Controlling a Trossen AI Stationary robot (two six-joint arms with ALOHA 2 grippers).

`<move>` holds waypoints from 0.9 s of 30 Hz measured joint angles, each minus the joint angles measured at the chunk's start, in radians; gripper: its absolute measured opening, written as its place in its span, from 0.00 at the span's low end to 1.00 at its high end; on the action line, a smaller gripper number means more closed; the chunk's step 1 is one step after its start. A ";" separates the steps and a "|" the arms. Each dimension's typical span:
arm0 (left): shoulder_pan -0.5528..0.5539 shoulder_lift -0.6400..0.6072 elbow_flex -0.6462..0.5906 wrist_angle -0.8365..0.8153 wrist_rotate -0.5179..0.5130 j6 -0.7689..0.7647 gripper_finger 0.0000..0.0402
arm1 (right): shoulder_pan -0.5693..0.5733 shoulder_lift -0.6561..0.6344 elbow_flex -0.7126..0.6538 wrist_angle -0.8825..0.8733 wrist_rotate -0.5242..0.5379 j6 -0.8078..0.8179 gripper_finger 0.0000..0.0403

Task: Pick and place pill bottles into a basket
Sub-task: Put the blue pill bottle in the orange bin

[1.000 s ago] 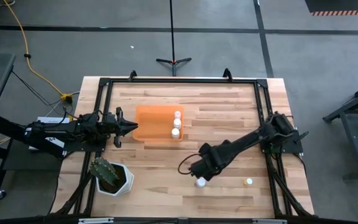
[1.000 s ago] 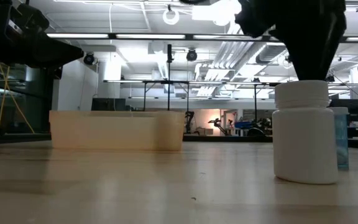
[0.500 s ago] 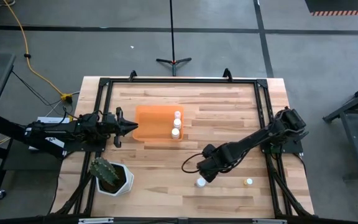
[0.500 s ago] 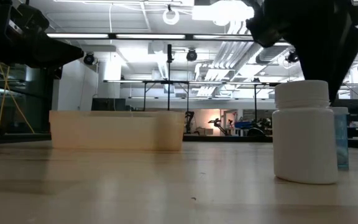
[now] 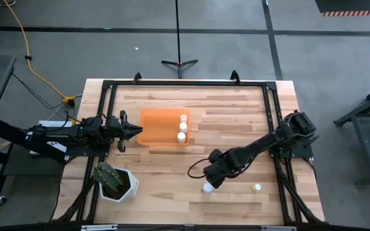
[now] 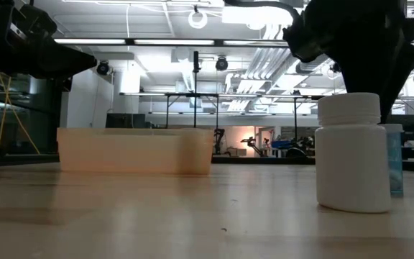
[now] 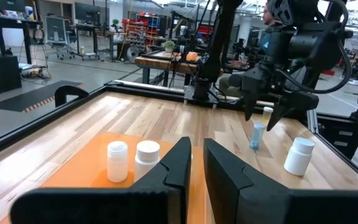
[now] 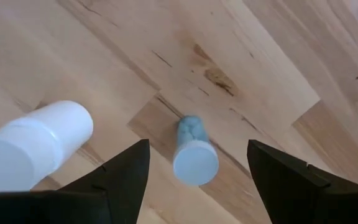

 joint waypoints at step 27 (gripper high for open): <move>0.000 0.000 0.000 0.000 -0.001 0.000 0.20 | 0.005 0.042 0.001 0.012 -0.016 -0.050 0.64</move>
